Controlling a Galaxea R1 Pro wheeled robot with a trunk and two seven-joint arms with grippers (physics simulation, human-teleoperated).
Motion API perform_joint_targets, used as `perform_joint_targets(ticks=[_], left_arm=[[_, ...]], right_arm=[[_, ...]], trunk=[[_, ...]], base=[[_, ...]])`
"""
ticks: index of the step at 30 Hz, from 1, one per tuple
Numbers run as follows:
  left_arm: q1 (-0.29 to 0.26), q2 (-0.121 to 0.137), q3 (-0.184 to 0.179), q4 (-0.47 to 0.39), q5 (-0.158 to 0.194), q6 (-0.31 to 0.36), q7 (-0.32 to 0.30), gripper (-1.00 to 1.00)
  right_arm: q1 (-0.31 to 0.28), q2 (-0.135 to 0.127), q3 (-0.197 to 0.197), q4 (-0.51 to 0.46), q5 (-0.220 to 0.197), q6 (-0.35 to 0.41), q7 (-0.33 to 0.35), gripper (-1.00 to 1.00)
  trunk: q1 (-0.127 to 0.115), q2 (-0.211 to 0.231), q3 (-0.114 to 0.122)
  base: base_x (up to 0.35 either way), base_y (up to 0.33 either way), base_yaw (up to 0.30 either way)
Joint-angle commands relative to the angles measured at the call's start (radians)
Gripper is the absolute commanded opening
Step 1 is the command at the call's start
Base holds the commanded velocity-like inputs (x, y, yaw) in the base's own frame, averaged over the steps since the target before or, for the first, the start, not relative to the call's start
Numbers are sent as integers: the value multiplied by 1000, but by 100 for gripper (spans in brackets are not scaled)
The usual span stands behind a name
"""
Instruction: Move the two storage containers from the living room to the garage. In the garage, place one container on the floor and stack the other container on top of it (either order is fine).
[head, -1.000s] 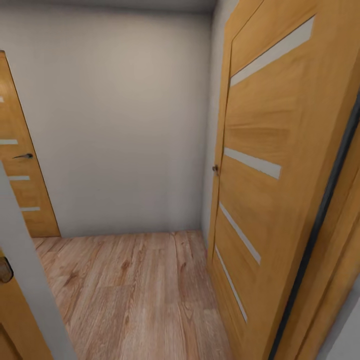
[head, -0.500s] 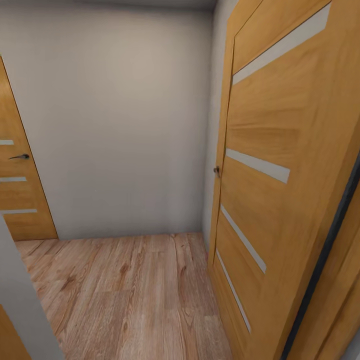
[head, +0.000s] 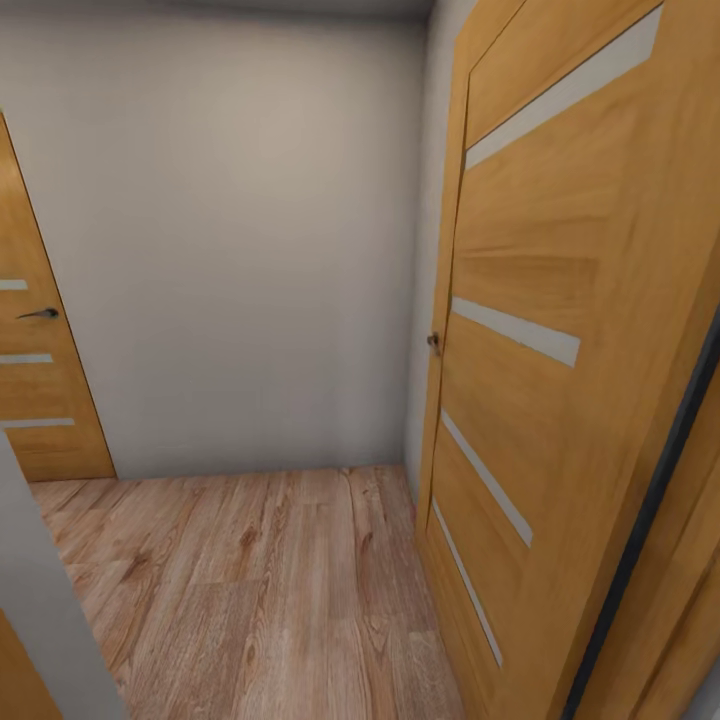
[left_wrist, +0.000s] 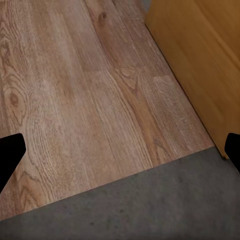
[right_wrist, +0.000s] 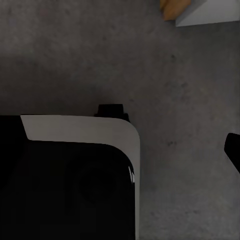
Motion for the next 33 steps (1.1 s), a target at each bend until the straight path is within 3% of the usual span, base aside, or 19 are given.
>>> perform_joint_targets(ticks=[1, 20, 33], left_arm=[[-1, 0, 3, 1, 9, 3, -10, 100], [-1, 0, 3, 1, 9, 3, -10, 100], [-1, 0, 3, 1, 9, 3, -10, 100]], right_arm=[[0, 0, -1, 0, 0, 0, 3, 100], [0, 0, -1, 0, 0, 0, 3, 100], [0, 0, -1, 0, 0, 0, 3, 100]], trunk=[[0, -1, -1], [0, -1, -1], [0, -1, -1]], base=[[0, 0, 0], [2, 0, 0], [191, 26, 0]])
